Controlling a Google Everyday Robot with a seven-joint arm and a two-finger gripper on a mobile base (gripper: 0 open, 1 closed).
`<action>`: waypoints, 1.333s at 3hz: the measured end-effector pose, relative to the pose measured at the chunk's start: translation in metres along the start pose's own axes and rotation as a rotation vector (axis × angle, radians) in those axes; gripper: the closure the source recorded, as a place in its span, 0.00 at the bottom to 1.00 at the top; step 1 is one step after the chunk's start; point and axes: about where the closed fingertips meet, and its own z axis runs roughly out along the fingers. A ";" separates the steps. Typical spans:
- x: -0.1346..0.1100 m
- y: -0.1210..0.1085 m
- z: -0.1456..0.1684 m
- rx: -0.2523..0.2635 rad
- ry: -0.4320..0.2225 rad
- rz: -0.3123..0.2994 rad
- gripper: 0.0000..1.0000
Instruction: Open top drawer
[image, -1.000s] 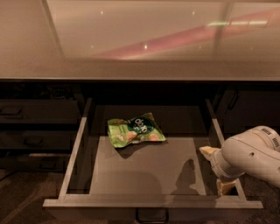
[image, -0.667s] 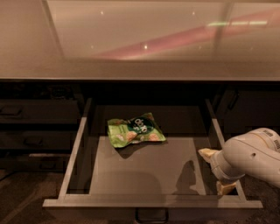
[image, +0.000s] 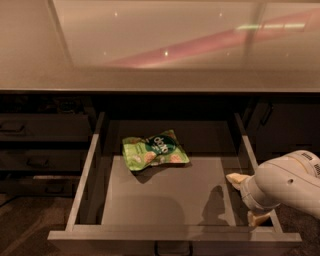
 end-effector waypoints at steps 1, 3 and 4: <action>-0.004 0.010 0.000 -0.013 -0.004 -0.007 0.00; -0.001 -0.023 -0.022 -0.003 -0.025 0.047 0.00; -0.012 -0.064 -0.086 0.080 -0.078 0.076 0.00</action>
Offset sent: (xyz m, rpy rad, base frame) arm -0.2968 -0.0772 -0.1014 -0.0300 0.3129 0.1517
